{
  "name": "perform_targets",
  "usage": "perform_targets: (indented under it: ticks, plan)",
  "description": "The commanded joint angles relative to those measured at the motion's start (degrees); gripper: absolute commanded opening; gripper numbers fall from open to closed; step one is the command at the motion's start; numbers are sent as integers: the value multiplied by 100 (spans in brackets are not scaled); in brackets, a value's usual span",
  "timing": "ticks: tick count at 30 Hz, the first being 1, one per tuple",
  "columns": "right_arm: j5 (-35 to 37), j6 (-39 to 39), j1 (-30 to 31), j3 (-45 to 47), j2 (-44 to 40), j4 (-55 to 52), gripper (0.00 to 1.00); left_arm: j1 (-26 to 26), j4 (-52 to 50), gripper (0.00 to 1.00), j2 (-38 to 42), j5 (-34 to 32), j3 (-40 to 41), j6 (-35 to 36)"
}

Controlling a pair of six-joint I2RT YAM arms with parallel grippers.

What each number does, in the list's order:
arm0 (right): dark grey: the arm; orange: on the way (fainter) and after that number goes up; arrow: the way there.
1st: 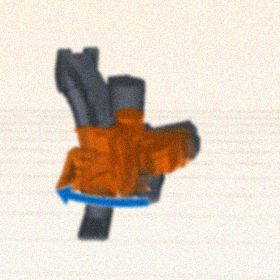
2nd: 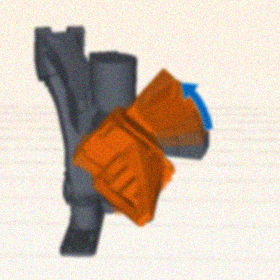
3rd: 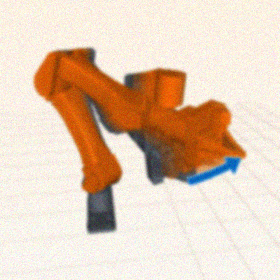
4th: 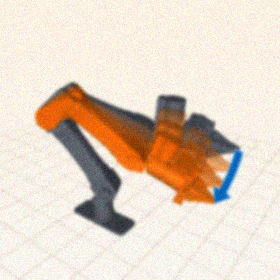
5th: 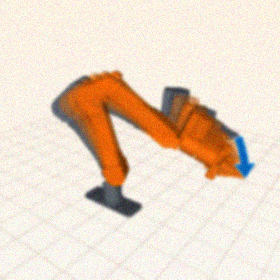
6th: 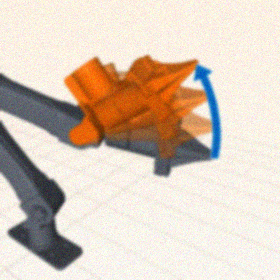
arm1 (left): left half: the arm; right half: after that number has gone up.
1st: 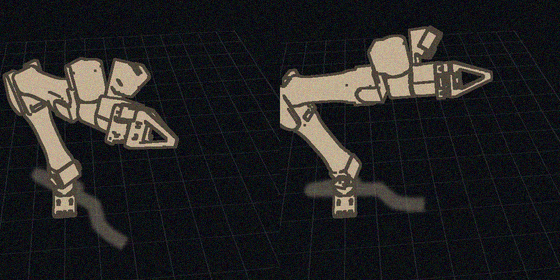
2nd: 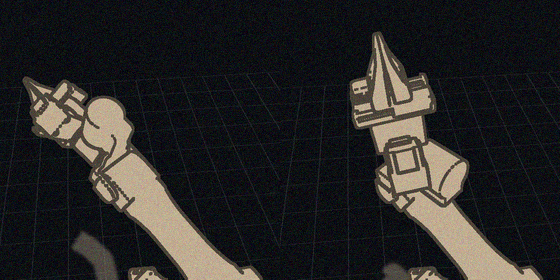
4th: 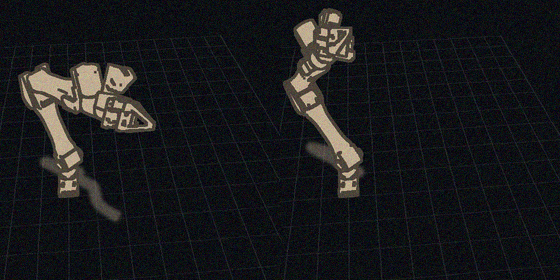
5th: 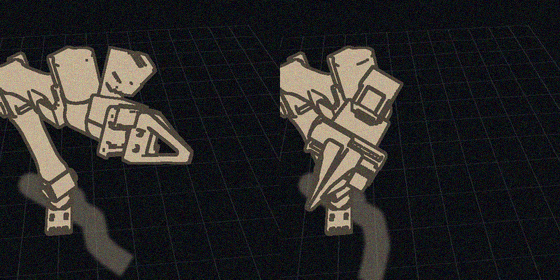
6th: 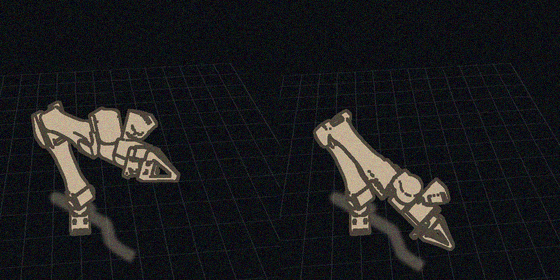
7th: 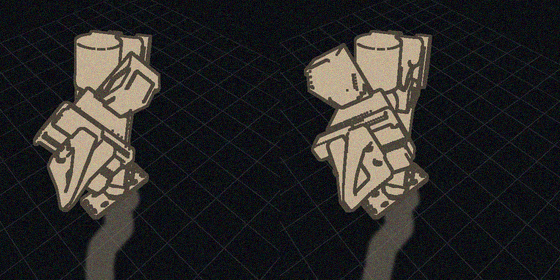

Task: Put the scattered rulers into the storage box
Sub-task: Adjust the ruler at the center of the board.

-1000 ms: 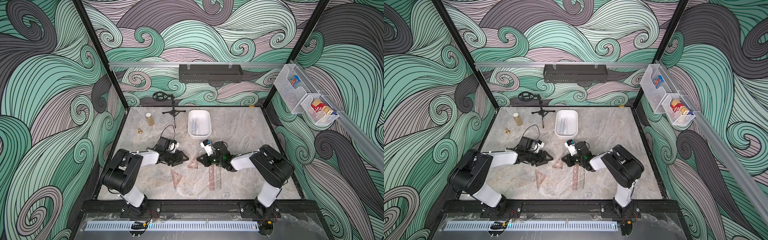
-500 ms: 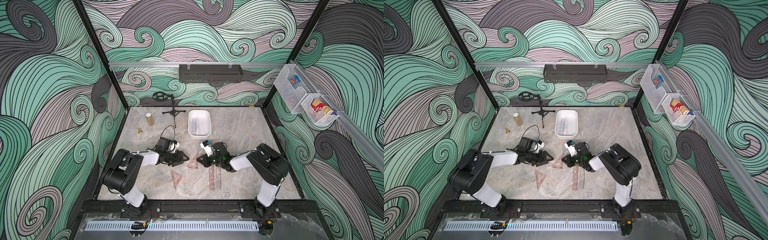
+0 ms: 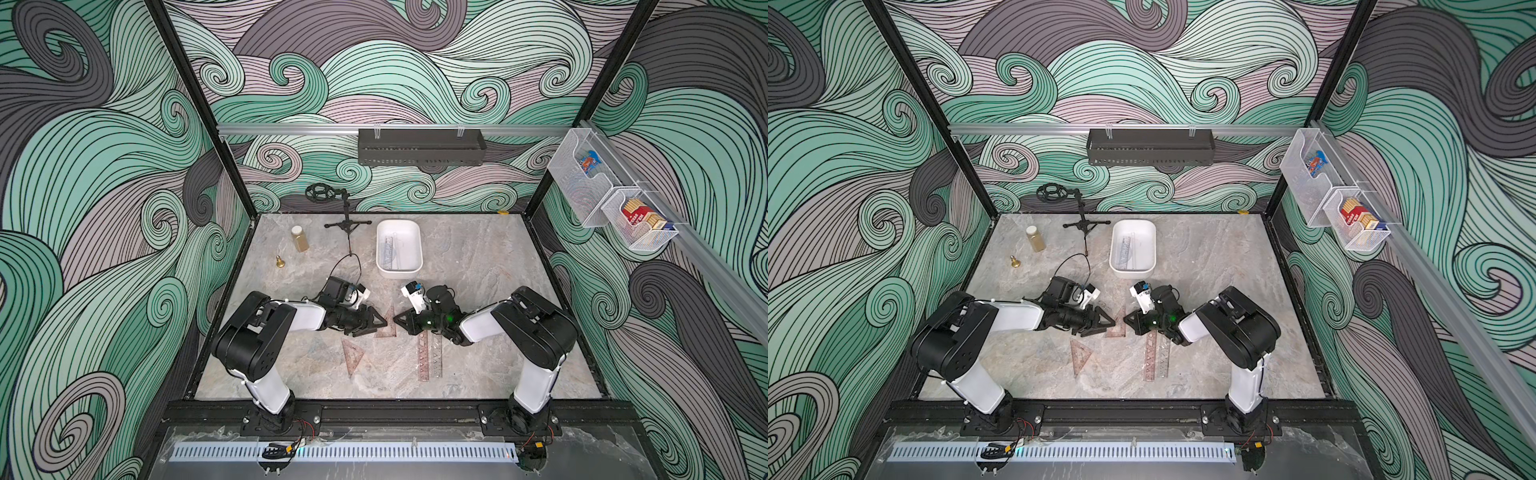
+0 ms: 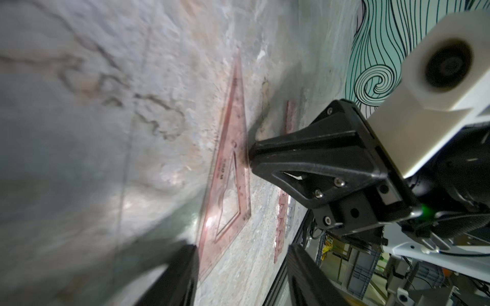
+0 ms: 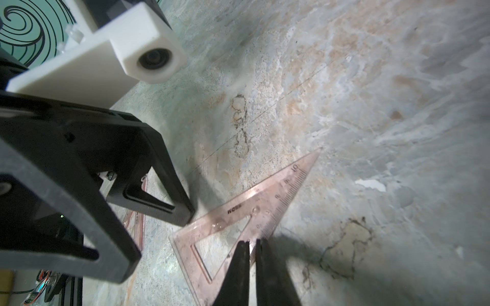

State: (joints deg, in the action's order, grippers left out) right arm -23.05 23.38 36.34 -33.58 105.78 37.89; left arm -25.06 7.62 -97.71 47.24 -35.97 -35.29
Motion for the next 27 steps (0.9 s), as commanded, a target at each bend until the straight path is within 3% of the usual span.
perform_targets:
  ticks: [1,8,18,27]
  plan:
    - [-17,78,-15,174,160,-196,11,-177,-873,58,-642,-665,317,-30]
    - [-217,347,-21,420,180,69,10,-327,-709,54,-1102,-740,-2,-171]
    - [-424,403,-90,333,-180,-122,12,-95,-958,54,-825,-1237,-165,-66]
    - [-388,404,-71,532,-1084,-372,13,24,-948,54,-456,-1292,6,-101]
